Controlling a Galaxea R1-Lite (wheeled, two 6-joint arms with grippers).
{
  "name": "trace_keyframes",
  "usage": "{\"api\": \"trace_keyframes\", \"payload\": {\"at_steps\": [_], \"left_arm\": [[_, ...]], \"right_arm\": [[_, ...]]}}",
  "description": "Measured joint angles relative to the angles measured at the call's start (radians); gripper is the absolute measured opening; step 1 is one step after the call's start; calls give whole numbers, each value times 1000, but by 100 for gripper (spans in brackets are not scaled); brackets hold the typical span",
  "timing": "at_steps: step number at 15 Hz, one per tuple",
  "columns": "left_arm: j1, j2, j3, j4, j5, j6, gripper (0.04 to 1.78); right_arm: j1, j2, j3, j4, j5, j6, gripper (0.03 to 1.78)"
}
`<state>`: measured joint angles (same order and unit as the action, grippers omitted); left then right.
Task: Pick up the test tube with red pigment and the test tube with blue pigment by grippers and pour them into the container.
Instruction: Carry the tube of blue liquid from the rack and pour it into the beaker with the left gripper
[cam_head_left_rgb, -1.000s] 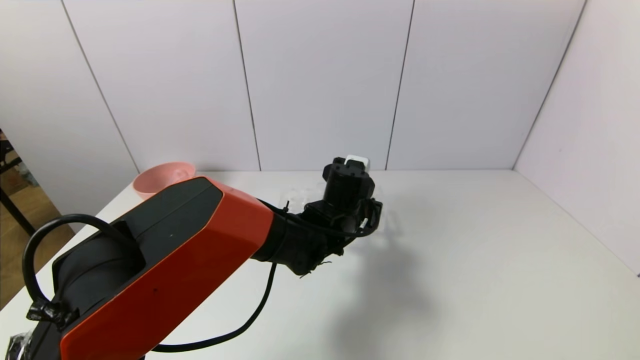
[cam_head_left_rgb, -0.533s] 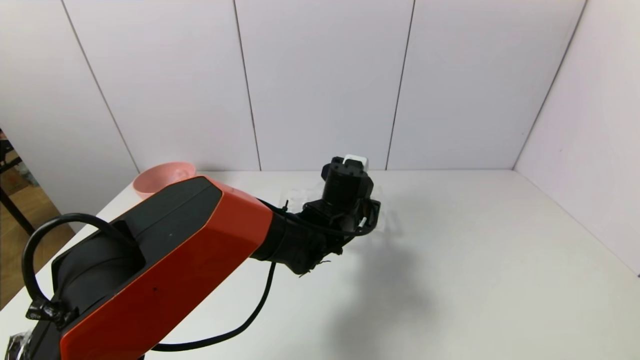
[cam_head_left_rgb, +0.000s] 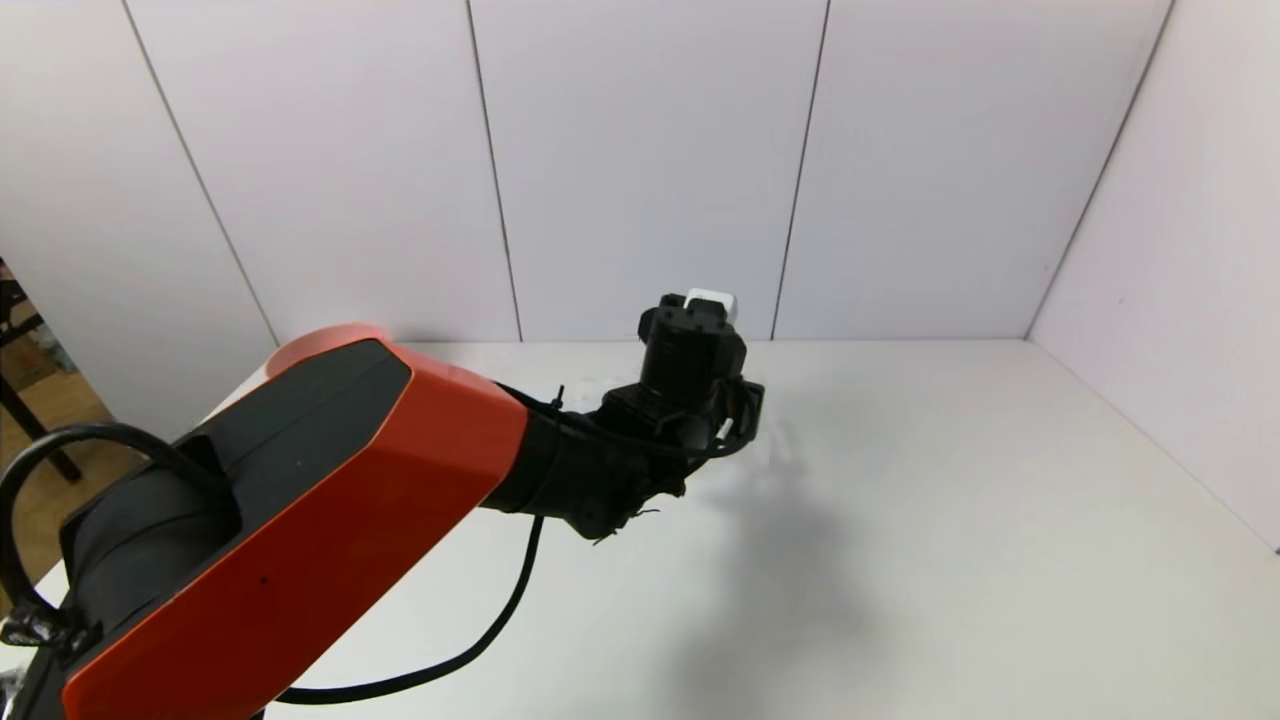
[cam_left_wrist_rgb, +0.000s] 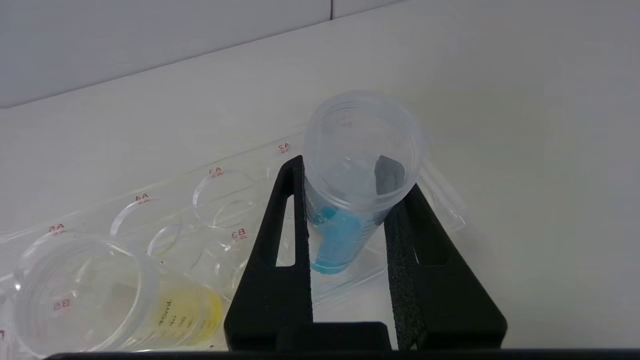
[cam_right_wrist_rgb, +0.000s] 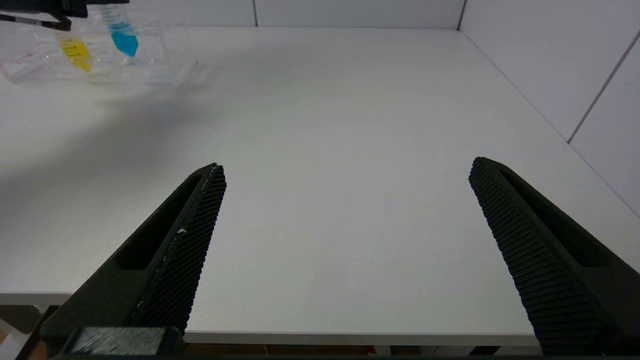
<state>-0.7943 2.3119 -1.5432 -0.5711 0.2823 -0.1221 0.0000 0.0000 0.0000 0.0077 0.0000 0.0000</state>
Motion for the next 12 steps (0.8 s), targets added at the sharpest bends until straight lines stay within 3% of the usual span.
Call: {"api": "trace_keyframes", "payload": {"at_steps": [12], "left_arm": [[3,-132,-19,-20,63,112,44]], "right_arm": [[0,0,0,0,0,0,177]]}}
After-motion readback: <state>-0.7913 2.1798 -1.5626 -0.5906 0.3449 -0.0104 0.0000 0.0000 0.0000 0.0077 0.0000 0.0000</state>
